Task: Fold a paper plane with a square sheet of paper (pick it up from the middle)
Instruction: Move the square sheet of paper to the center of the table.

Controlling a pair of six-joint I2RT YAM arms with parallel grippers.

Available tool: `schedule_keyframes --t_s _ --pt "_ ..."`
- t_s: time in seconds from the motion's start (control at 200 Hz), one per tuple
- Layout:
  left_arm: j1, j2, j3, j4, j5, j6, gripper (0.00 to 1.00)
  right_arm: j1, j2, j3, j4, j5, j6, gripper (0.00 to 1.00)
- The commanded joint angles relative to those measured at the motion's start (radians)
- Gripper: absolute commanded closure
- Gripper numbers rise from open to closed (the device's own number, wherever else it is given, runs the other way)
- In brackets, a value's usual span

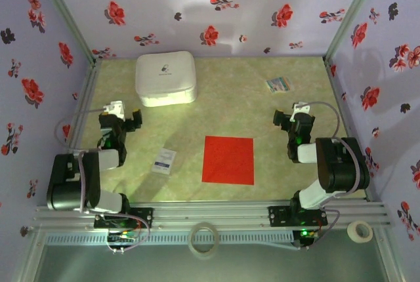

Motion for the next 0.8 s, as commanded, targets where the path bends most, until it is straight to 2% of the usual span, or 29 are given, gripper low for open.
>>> schedule_keyframes --t_s 0.0,0.125,0.23,0.32,0.395,0.43,0.465,0.525,0.57,0.655,0.725,0.795 --pt "0.004 -0.152 0.003 -0.12 -0.061 -0.053 0.0 0.002 -0.085 0.005 -0.047 -0.007 -0.014 0.01" --pt "0.005 -0.317 0.055 -0.318 -0.088 -0.097 0.0 -0.001 -0.221 0.128 -0.442 0.044 0.091 0.01" --pt "0.004 -0.409 0.108 -0.453 -0.088 -0.137 0.0 0.0 -0.308 0.18 -0.622 0.049 0.155 0.01" --pt "0.005 -0.449 0.18 -0.62 -0.082 -0.197 0.0 -0.001 -0.38 0.246 -0.836 0.111 0.323 0.01" --pt "0.005 -0.456 0.245 -0.752 -0.084 -0.266 0.0 -0.001 -0.424 0.305 -1.001 0.106 0.545 0.01" --pt "0.004 -0.454 0.268 -0.8 -0.083 -0.308 0.0 -0.005 -0.445 0.324 -1.06 0.045 0.622 0.01" --pt "0.004 -0.454 0.287 -0.834 -0.078 -0.341 0.0 -0.007 -0.462 0.33 -1.073 -0.063 0.635 0.01" --pt "0.004 -0.462 0.325 -0.913 -0.044 -0.364 0.0 -0.009 -0.483 0.306 -1.015 -0.254 0.631 0.01" --pt "0.004 -0.477 0.358 -0.972 0.012 -0.325 0.0 -0.009 -0.491 0.285 -0.975 -0.362 0.665 0.01" --pt "0.005 -0.509 0.36 -0.985 0.042 -0.338 0.0 -0.004 -0.477 0.264 -0.91 -0.574 0.72 0.01" --pt "0.006 -0.545 0.332 -0.973 0.112 -0.383 0.0 0.019 -0.454 0.269 -0.926 -0.66 0.746 0.01" --pt "0.005 -0.571 0.305 -0.946 0.169 -0.405 0.0 0.063 -0.443 0.284 -0.991 -0.665 0.736 0.01"
